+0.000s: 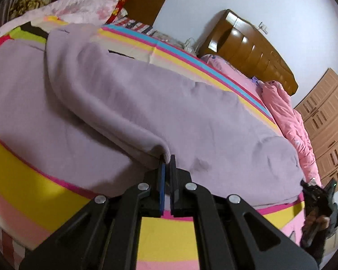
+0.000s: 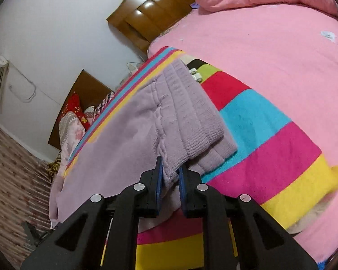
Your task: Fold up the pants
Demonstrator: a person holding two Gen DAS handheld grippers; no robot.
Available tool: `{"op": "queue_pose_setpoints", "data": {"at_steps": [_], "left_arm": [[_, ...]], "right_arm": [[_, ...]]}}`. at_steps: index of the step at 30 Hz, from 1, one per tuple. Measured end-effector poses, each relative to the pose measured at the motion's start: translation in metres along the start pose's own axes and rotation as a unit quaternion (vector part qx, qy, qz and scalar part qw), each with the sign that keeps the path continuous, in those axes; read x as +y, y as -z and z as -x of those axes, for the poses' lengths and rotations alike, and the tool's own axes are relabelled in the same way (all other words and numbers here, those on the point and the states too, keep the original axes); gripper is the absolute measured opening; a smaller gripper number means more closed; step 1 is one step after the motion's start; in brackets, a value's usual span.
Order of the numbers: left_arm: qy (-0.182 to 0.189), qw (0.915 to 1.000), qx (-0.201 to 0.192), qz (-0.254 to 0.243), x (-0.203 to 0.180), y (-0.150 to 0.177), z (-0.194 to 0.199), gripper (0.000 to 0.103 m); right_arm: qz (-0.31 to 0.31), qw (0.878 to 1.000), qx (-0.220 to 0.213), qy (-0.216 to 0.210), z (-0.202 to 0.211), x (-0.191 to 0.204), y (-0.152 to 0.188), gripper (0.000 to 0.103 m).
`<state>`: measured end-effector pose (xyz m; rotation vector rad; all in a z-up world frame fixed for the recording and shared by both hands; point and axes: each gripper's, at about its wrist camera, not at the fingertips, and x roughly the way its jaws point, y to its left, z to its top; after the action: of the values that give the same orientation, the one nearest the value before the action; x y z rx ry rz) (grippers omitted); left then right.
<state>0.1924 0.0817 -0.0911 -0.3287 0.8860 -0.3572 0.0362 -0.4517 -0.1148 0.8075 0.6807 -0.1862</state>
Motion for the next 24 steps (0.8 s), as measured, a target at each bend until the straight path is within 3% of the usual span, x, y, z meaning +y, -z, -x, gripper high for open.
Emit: {"op": "queue_pose_setpoints", "data": {"at_steps": [4, 6, 8, 11, 12, 14, 19, 22, 24], "left_arm": [[0.003, 0.9999, -0.006, 0.01, -0.005, -0.013, -0.005, 0.008], [0.008, 0.9996, -0.007, 0.025, -0.002, -0.015, -0.007, 0.02], [0.016, 0.9989, -0.008, 0.045, 0.0, -0.014, -0.012, 0.023], [0.014, 0.9985, -0.007, 0.052, 0.002, -0.016, -0.017, 0.018], [0.008, 0.9988, -0.008, 0.048, 0.0, -0.017, -0.017, 0.002], [0.007, 0.9991, -0.015, 0.039, -0.003, -0.02, -0.012, 0.002], [0.002, 0.9976, -0.068, 0.009, -0.017, -0.033, 0.033, 0.002], [-0.011, 0.9993, -0.037, 0.002, -0.011, -0.028, 0.024, 0.002], [-0.026, 0.9996, -0.001, 0.011, -0.002, -0.014, 0.002, 0.002]], "right_arm": [[0.026, 1.0, 0.007, 0.011, -0.002, 0.006, 0.0, 0.018], [0.025, 1.0, 0.0, 0.004, -0.001, 0.003, 0.003, 0.019], [0.019, 1.0, -0.004, -0.002, -0.001, 0.001, 0.007, 0.019], [0.015, 1.0, -0.007, -0.003, -0.002, 0.002, 0.01, 0.019], [0.021, 1.0, -0.008, 0.002, -0.003, 0.004, 0.009, 0.018], [0.035, 0.999, -0.01, 0.016, 0.002, 0.014, 0.008, 0.016], [0.033, 0.999, -0.013, -0.005, 0.024, 0.026, 0.006, 0.015], [0.018, 1.0, 0.012, 0.014, 0.008, 0.007, 0.016, 0.013], [-0.006, 1.0, 0.006, -0.014, 0.006, -0.004, 0.018, 0.013]]}}
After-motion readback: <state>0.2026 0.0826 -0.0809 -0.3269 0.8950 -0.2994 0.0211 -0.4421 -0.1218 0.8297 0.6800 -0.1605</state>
